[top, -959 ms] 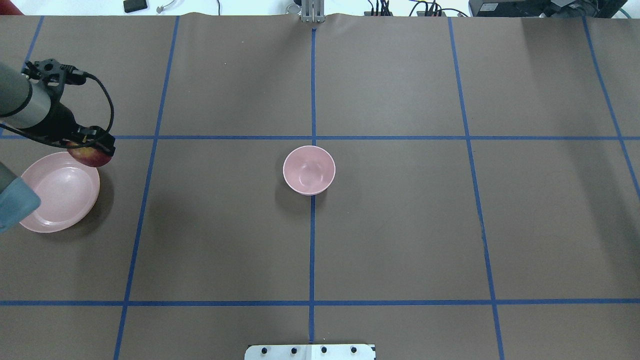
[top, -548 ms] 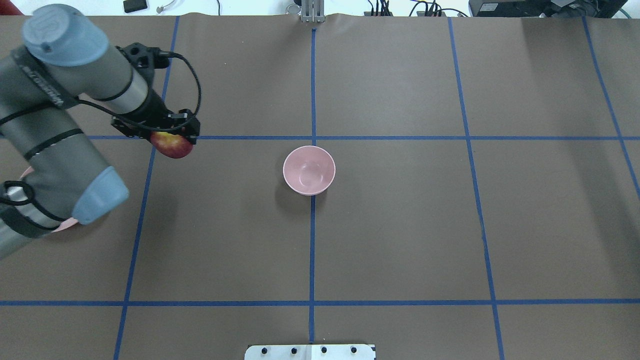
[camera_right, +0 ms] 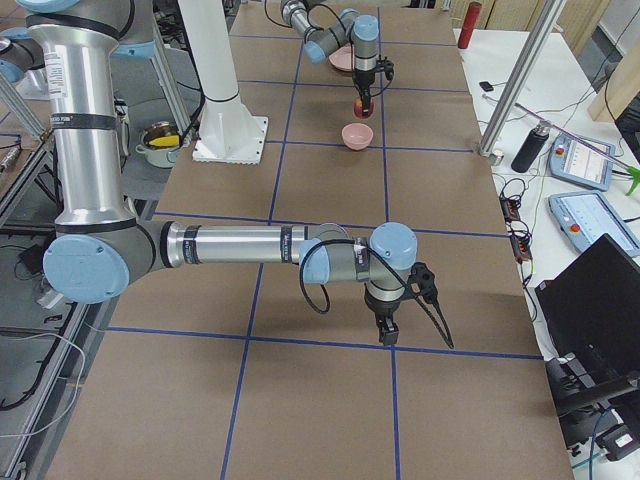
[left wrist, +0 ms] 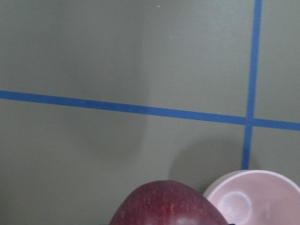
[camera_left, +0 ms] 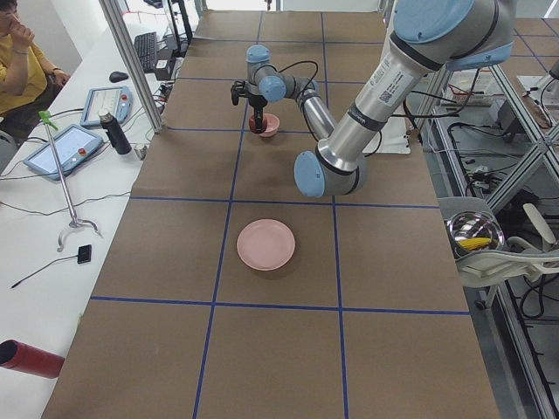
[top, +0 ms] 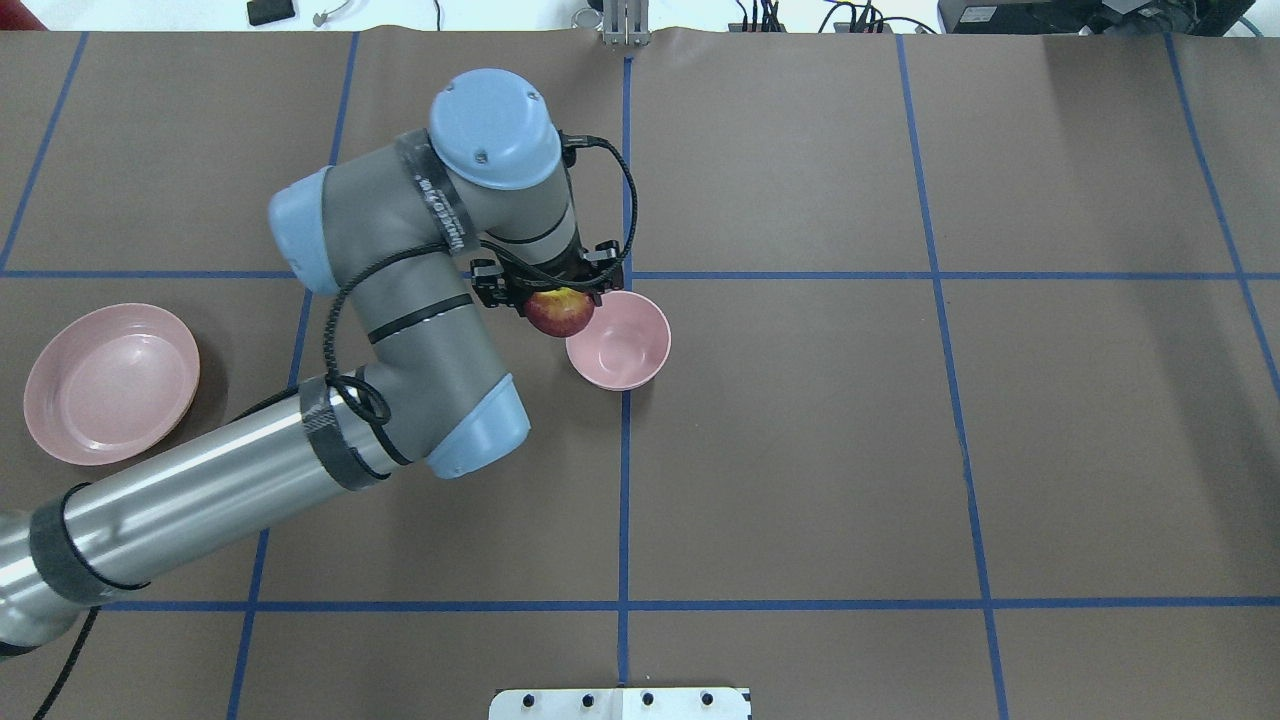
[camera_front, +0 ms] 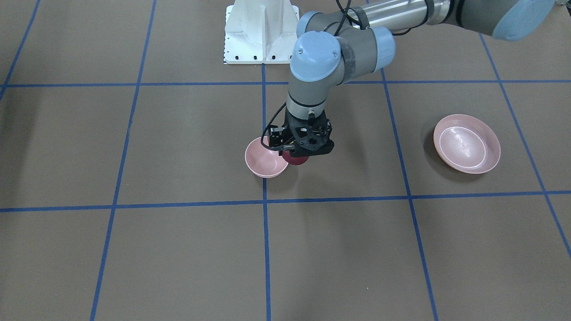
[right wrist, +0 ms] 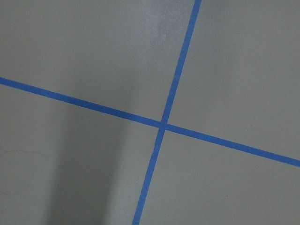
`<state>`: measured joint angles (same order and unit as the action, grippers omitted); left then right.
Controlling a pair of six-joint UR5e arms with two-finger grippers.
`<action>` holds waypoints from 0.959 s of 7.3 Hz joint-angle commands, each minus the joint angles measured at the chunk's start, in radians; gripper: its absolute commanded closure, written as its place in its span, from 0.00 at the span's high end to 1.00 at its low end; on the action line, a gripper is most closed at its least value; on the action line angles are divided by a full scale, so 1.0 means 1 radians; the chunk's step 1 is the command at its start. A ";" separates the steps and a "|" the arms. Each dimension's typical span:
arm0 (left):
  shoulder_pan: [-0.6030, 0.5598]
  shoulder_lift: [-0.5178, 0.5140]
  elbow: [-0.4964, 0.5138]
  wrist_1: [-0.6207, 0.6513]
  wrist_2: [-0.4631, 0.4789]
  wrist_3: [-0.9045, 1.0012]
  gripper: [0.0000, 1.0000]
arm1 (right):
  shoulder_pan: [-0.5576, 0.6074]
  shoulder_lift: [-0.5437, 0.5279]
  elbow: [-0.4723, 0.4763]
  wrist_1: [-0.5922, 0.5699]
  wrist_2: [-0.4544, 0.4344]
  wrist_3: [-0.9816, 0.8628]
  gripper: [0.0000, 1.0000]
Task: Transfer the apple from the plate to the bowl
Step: 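Carry the apple with the left gripper over the pink bowl, then lower the apple into the bowl and open the left gripper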
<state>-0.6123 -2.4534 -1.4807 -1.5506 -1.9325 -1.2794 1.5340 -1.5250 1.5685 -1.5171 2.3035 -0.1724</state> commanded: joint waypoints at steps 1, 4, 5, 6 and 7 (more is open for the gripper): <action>0.072 -0.091 0.109 -0.008 0.058 -0.054 0.14 | 0.000 -0.006 0.002 0.000 0.002 0.001 1.00; 0.078 -0.087 0.171 -0.091 0.064 -0.049 0.33 | 0.000 -0.006 0.002 0.000 0.002 0.002 1.00; 0.078 -0.084 0.178 -0.098 0.064 -0.047 0.54 | 0.000 -0.006 0.002 0.000 0.002 0.002 1.00; 0.080 -0.081 0.177 -0.100 0.064 -0.046 0.75 | -0.002 -0.006 0.004 0.000 0.002 0.002 1.00; 0.080 -0.076 0.177 -0.100 0.064 -0.046 0.93 | 0.000 -0.006 0.002 0.000 0.002 0.002 1.00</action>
<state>-0.5329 -2.5346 -1.3055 -1.6477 -1.8685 -1.3262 1.5334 -1.5309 1.5715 -1.5171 2.3056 -0.1704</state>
